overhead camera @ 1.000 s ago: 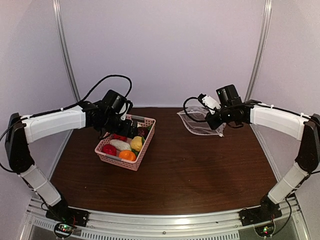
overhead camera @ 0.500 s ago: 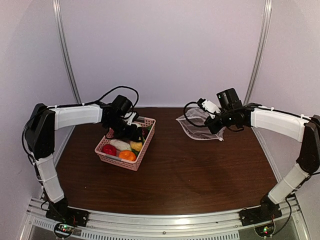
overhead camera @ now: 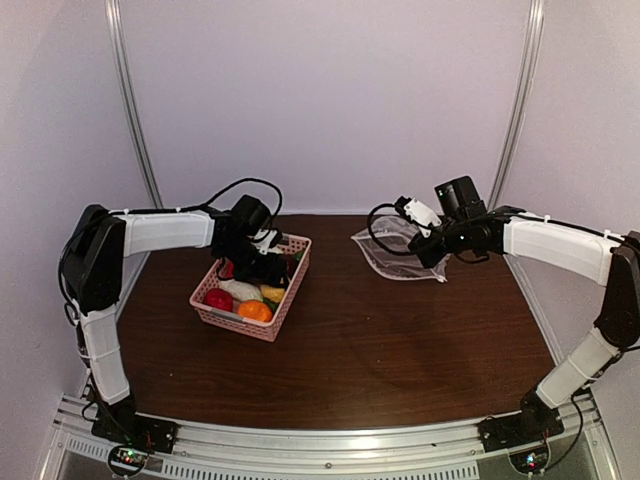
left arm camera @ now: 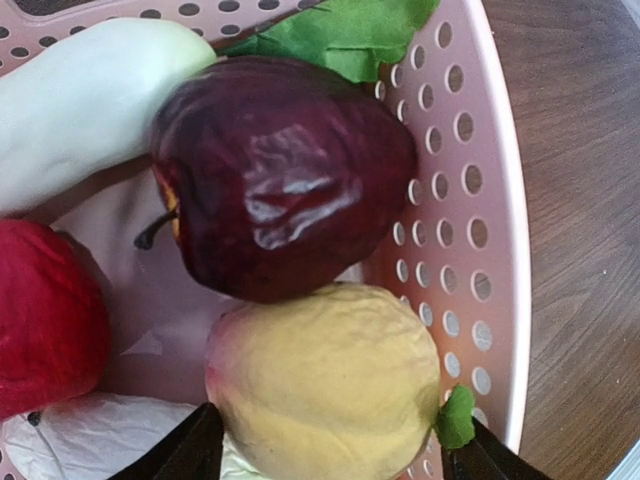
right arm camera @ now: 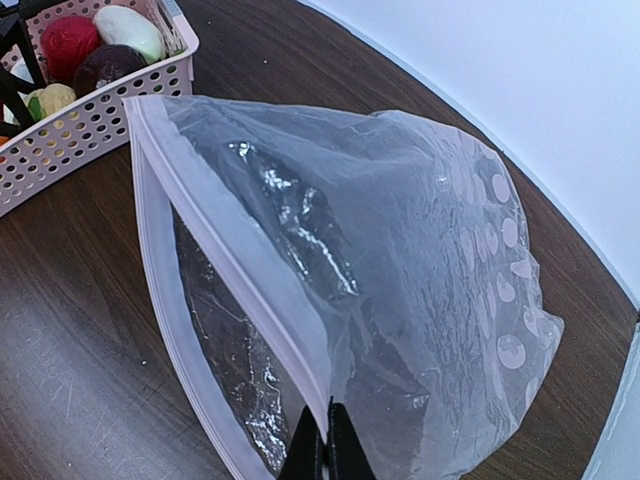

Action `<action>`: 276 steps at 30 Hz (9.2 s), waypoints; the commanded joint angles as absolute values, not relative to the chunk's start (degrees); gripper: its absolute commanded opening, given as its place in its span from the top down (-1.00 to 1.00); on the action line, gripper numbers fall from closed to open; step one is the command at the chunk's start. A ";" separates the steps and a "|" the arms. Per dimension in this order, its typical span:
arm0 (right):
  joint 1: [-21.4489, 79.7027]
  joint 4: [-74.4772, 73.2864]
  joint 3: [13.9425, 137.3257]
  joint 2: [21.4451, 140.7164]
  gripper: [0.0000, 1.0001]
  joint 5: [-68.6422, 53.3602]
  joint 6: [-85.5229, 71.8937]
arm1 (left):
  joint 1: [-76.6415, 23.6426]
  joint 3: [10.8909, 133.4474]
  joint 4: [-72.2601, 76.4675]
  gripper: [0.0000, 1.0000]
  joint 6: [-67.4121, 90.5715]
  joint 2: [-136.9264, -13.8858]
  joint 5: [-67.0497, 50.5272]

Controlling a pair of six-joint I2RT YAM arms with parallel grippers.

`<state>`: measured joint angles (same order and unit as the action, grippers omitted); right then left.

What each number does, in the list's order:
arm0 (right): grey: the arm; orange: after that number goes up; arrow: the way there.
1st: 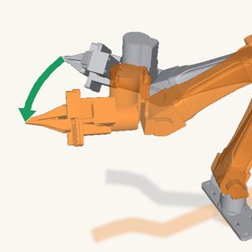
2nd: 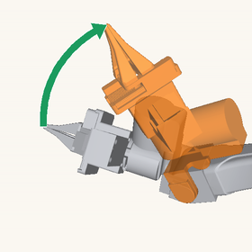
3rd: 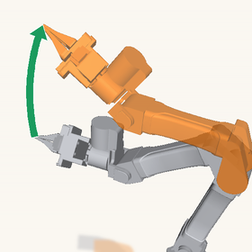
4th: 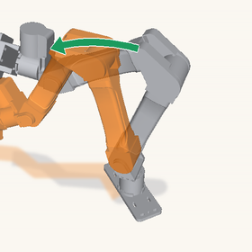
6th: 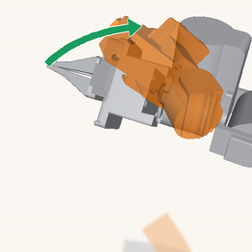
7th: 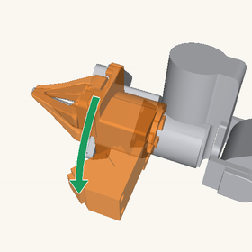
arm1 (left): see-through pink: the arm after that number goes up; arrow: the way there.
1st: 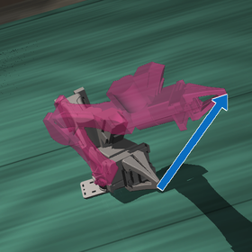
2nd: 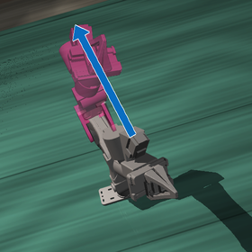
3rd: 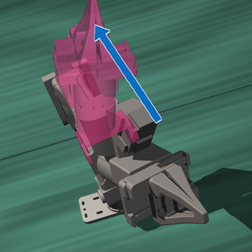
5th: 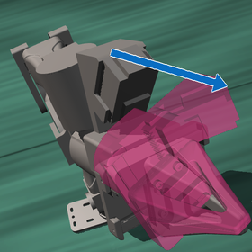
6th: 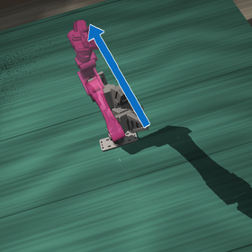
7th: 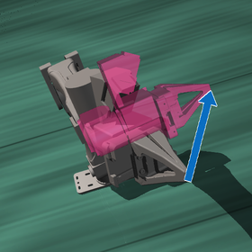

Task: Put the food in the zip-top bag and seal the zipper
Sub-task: Pick up the fake fruit from the bin, then place the fake fruit in the zipper food storage bag, then pick up the fake fruit from the bin, then place the fake fruit in the zipper food storage bag, then pick up the fake fruit from the bin.

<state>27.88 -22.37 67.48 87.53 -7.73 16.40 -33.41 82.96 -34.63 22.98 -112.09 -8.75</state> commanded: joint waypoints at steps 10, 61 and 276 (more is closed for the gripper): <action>27.75 -22.32 66.62 86.33 1.00 -9.04 17.14 | -32.82 85.55 -34.79 -0.11 23.38 -114.82 -10.90; 25.05 -22.23 66.81 84.16 1.00 -32.44 8.62 | -53.70 80.73 22.08 0.36 42.53 -114.87 -1.10; 17.40 -23.99 60.81 72.44 1.00 -35.96 16.34 | -37.47 68.39 -41.84 -0.64 30.13 -82.78 13.58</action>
<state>18.61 -30.39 64.53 76.97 -35.46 16.60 -39.31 66.43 -37.04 27.46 -79.94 15.57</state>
